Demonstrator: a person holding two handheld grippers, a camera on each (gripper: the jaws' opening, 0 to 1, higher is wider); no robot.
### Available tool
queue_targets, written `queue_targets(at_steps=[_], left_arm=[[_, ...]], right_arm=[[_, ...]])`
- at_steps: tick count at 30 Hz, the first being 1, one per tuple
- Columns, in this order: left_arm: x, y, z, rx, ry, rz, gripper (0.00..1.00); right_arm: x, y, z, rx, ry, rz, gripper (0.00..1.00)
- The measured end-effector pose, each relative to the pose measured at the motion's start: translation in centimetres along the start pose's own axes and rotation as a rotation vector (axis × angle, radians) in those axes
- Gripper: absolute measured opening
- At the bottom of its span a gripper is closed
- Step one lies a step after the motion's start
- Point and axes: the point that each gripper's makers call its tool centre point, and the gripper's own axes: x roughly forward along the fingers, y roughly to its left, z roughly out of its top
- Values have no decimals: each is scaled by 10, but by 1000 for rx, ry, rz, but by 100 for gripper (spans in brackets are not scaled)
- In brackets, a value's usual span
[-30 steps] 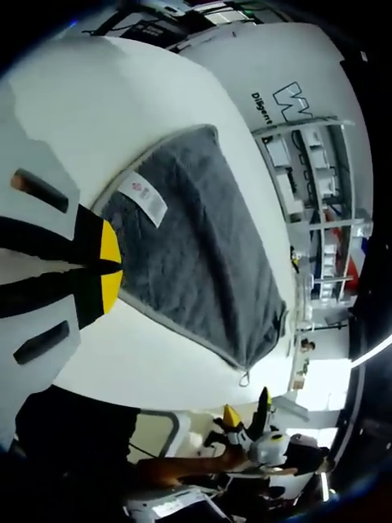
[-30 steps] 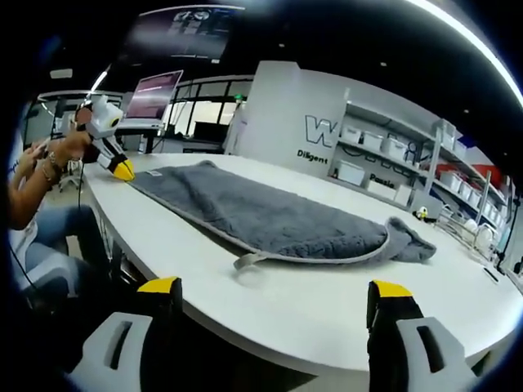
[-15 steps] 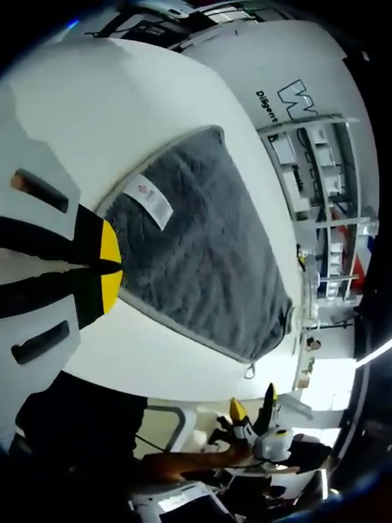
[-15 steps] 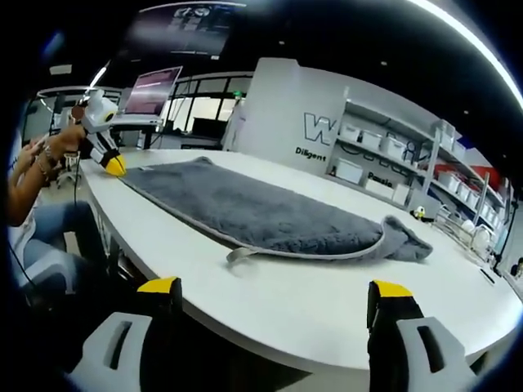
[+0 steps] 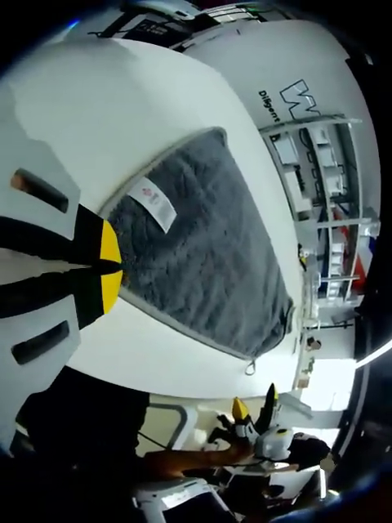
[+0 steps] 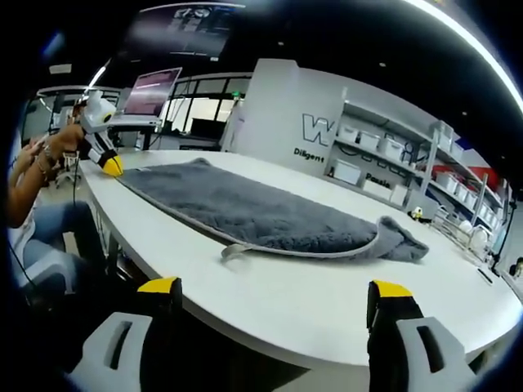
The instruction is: Open the folded towel by lifting each exposed corner and separating the folded layers until the towel lies flat within the target outline without major curled edges
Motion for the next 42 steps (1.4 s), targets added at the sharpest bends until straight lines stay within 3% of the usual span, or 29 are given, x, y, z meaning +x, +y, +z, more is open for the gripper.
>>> queue_targets(at_steps=[5, 9, 14, 19, 24, 34, 39, 42], left_arm=[[2, -3, 3, -10, -28, -25, 6], [1, -17, 8, 1, -59, -70, 24], [-3, -18, 21, 51, -98, -12, 38], [-16, -24, 60, -23, -312, -21, 49], [-26, -36, 80, -2, -404, -5, 71], [-16, -46, 82, 54, -385, 20, 99], [-16, -39, 86, 56, -416, 49, 99], [-15, -39, 83, 60, -403, 50, 99]], right_arm=[[-2, -3, 2, 9, -3, -8, 95], [-3, -4, 1, 5, 4, -14, 95], [-3, -6, 1, 4, 12, -20, 95], [-4, -8, 1, 1, 19, -24, 95], [-5, -13, 6, -1, 19, -32, 95], [-9, -18, 18, -19, 18, -29, 95], [-7, -31, 28, -6, 4, -36, 95], [-5, -40, 37, -1, -11, -47, 94]])
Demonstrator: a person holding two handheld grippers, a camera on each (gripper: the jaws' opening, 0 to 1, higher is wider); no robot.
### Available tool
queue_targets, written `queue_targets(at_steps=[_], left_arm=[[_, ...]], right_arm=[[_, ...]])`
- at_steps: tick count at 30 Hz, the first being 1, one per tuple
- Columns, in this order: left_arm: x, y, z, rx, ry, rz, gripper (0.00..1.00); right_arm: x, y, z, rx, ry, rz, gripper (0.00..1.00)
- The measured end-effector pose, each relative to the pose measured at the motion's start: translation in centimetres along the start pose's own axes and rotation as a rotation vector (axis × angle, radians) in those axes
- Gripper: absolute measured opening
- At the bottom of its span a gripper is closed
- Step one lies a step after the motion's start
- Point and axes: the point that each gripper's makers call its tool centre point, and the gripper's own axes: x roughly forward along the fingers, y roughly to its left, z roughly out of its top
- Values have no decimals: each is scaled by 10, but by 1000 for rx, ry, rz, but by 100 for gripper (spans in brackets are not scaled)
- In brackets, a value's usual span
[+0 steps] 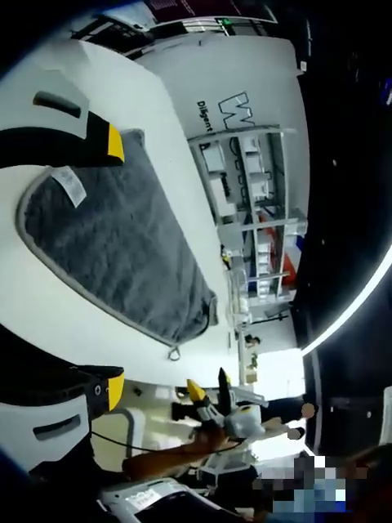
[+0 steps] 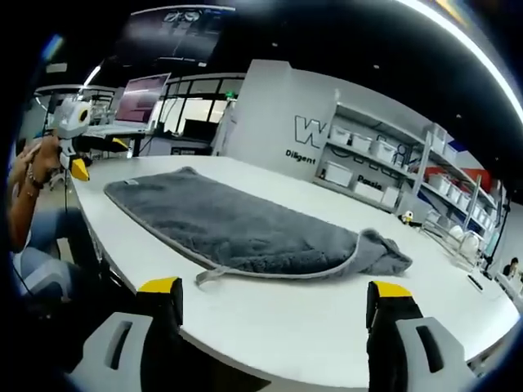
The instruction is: Open the folded towel by lifting each exposed corner and separating the folded layers until the towel lies flat within the target outline without major curled edges
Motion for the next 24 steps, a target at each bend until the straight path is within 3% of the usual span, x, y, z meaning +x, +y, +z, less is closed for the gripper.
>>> queue_targets(at_steps=[5, 8, 11, 16, 24], left_arm=[[1, -3, -5, -1, 17, -12, 99], [1, -4, -7, -1, 23, -14, 99], [0, -4, -9, 2, 29, -13, 99], [-5, -4, -6, -2, 21, -7, 99], [-10, -5, -9, -5, 44, 2, 99]], right_arm=[[12, -19, 33, 22, -67, -4, 93], [25, -40, 49, -45, -82, -50, 88], [41, -61, 64, -55, -97, -80, 86], [73, -103, 60, -97, -9, -180, 74], [134, -139, 40, -112, 123, -220, 61]])
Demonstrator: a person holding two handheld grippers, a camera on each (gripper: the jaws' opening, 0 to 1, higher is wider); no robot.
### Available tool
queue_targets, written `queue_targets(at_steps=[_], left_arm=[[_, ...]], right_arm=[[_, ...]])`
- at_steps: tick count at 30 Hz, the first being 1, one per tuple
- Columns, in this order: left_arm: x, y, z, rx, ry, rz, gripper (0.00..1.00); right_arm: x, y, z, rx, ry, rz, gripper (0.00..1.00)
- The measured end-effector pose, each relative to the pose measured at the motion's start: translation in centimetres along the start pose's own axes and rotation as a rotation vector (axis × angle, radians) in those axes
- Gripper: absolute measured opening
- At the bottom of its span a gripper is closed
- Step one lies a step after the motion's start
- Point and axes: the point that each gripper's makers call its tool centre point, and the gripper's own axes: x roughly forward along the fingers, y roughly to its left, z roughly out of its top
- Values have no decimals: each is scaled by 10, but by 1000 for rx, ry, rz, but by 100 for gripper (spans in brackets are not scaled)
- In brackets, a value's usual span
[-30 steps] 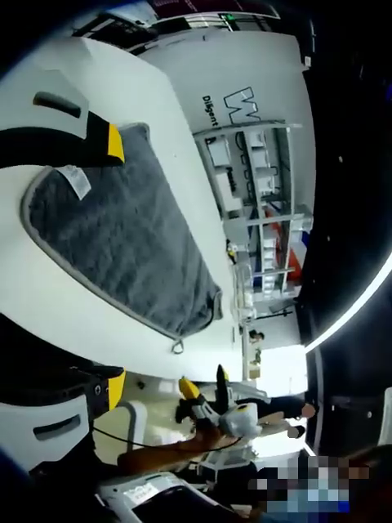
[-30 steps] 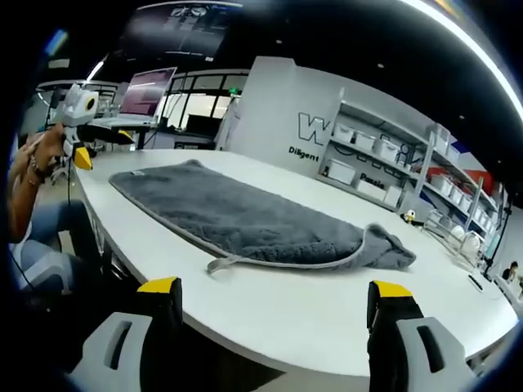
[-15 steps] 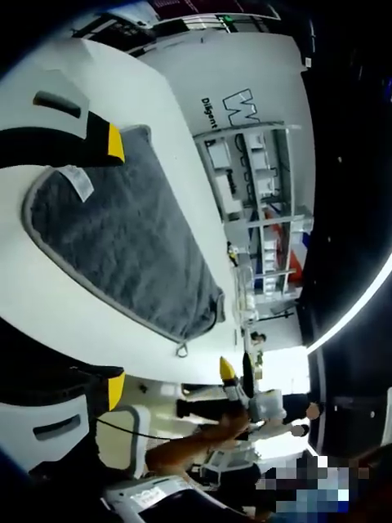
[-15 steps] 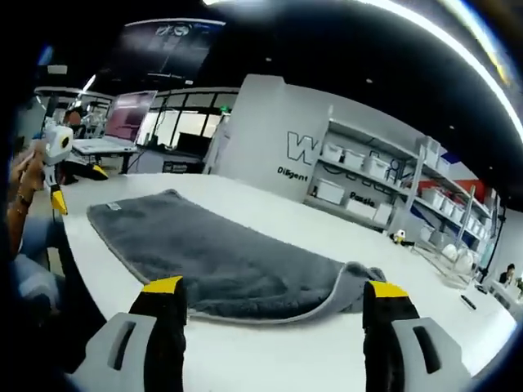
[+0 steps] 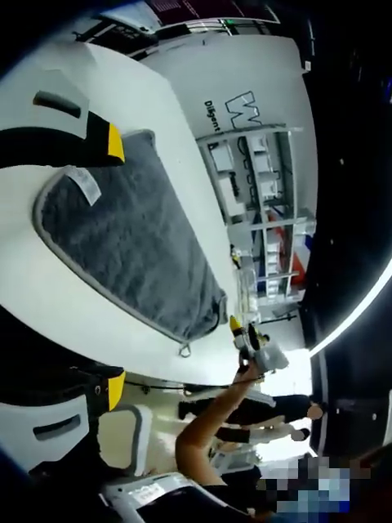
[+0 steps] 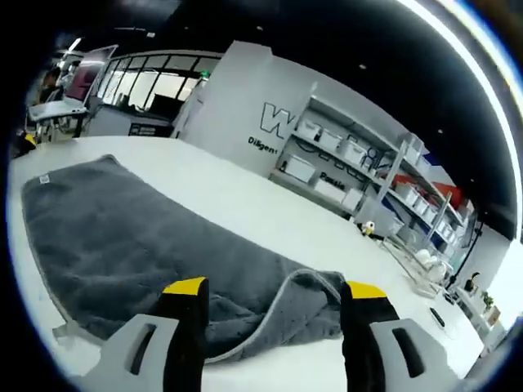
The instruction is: Open the folded towel by lifting each exposed corner and separating the folded layers until the towel lies flat within the target outline without major curled edges
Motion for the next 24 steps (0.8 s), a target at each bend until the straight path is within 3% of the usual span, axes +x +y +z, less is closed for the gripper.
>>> queue_targets(at_steps=[12, 17, 24], left_arm=[[-2, 0, -4, -6, 13, 2, 99], [-3, 2, -5, -14, 19, 3, 99], [-2, 3, -6, -15, 27, 2, 99]], right_arm=[[80, -13, -19, -52, 201, -22, 45], [95, -14, -32, -97, 284, -58, 36], [119, -18, -47, -117, 343, -90, 21]])
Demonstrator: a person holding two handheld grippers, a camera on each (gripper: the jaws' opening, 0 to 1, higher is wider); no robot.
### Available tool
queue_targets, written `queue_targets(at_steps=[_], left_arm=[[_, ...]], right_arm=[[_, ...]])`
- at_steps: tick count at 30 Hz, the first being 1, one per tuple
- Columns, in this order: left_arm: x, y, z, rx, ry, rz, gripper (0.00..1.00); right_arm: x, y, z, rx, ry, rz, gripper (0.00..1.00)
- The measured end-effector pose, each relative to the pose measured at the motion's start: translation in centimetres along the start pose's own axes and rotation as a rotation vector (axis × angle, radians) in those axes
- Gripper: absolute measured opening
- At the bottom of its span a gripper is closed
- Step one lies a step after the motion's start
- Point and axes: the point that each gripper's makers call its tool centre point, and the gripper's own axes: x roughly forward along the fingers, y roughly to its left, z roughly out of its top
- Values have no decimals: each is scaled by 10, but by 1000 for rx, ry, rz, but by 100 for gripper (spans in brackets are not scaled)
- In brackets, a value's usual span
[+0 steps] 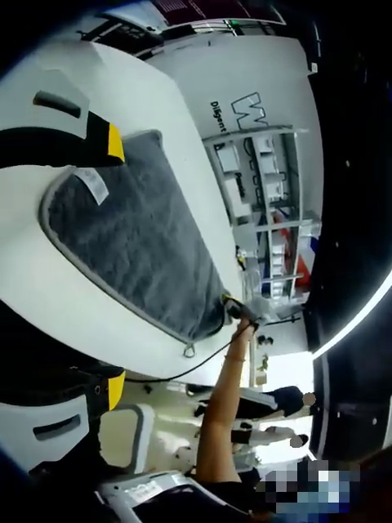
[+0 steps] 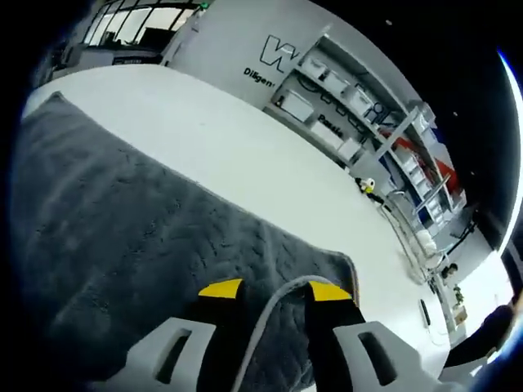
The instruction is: Open the folded towel by lifting each exposed corner and separating the folded layers until the towel lies flat within the target outline without major curled edges
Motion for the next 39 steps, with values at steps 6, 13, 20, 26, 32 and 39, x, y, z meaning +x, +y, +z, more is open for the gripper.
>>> queue_targets(at_steps=[6, 13, 20, 26, 32, 39], left_arm=[[-1, 1, -3, -4, 6, 5, 99], [-2, 1, -5, -8, 11, 10, 99], [-2, 0, -3, -5, 11, 3, 99], [-1, -1, -1, 0, 11, 2, 99], [-1, -2, -4, 6, 23, -2, 99], [-3, -3, -5, 7, 24, -7, 99]], right_arm=[[1, -5, -8, -17, -3, -7, 0], [-12, -4, -8, 39, -72, 51, 0], [-19, -12, -17, 90, -97, 62, 0], [-26, -8, -15, 114, -112, 74, 0], [-23, 2, -7, 112, -99, 103, 18], [-1, 11, -11, 17, -11, 80, 31]])
